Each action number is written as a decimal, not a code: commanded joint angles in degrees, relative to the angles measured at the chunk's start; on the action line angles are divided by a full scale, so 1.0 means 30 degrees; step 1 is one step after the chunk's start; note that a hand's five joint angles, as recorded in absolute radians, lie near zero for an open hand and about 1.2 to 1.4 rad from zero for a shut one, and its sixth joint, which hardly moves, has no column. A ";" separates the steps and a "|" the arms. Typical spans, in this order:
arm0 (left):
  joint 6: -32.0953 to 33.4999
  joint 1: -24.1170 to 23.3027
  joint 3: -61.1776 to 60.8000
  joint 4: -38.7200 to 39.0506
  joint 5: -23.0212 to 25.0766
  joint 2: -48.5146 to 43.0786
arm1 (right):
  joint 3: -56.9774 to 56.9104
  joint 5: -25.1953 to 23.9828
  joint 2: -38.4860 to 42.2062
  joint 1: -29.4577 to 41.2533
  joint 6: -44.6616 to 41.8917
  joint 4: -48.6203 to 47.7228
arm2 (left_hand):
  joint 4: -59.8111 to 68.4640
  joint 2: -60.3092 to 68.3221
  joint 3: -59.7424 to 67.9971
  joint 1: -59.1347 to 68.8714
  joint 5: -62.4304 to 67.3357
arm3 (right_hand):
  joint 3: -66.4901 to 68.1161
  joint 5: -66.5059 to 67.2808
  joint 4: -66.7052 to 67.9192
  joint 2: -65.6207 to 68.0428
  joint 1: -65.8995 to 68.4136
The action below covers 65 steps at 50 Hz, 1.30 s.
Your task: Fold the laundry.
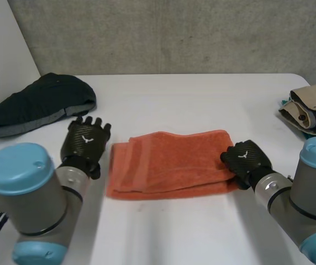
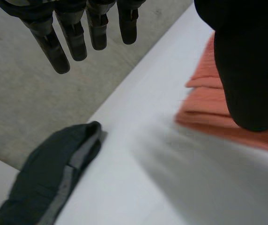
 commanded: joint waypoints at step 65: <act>-0.6426 -0.2821 0.6983 -0.8793 0.0198 -0.4073 | -1.3023 0.1186 0.5112 0.3113 0.2968 1.0082 | -0.0278 -0.0337 -0.0441 0.0001 -0.0617 | -1.9296 -1.8891 -1.9476 -1.8880 -1.6899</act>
